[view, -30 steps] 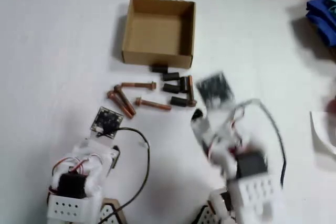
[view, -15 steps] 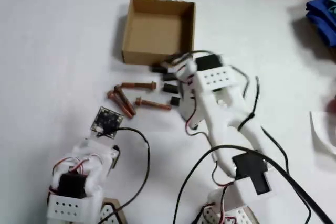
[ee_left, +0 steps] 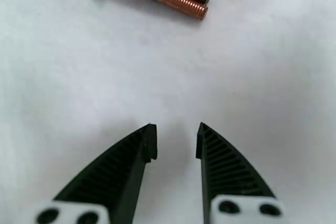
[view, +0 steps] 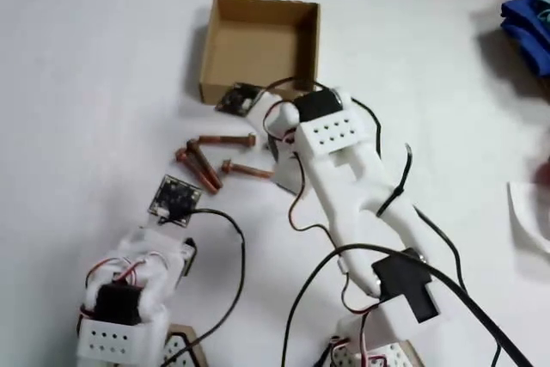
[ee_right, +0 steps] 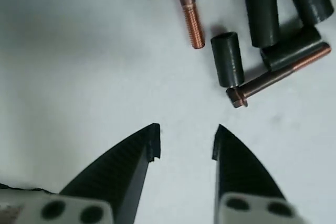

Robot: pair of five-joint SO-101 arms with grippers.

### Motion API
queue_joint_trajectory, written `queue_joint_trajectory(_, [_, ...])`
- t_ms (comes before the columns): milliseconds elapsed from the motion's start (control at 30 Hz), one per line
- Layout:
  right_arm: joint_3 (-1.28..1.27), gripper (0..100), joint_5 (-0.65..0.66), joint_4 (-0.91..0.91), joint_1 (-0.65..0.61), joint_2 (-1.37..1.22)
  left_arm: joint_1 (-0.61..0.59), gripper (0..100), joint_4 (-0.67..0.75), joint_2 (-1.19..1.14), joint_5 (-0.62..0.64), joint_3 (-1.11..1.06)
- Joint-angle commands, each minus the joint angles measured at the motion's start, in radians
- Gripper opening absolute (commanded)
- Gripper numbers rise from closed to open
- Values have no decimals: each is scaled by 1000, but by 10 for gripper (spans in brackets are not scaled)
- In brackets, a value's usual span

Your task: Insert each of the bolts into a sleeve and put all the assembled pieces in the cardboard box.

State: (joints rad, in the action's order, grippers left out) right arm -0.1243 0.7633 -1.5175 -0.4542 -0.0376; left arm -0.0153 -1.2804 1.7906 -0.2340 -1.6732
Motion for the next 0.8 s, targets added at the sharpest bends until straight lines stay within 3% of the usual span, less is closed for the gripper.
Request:
queue_joint_trajectory(0, [38, 104, 68, 42, -7, 4, -6, 151, -5, 34, -3, -19])
queue_joint_trajectory(333, [41, 241, 71, 127, -16, -142, 3, 151, -5, 34, -3, -19])
queue_joint_trajectory(500, [63, 241, 71, 206, -16, -248, 3, 151, -5, 34, -3, -19])
queue_joint_trajectory(767, [301, 241, 71, 200, -13, -435, 2, 153, -5, 34, -3, -19])
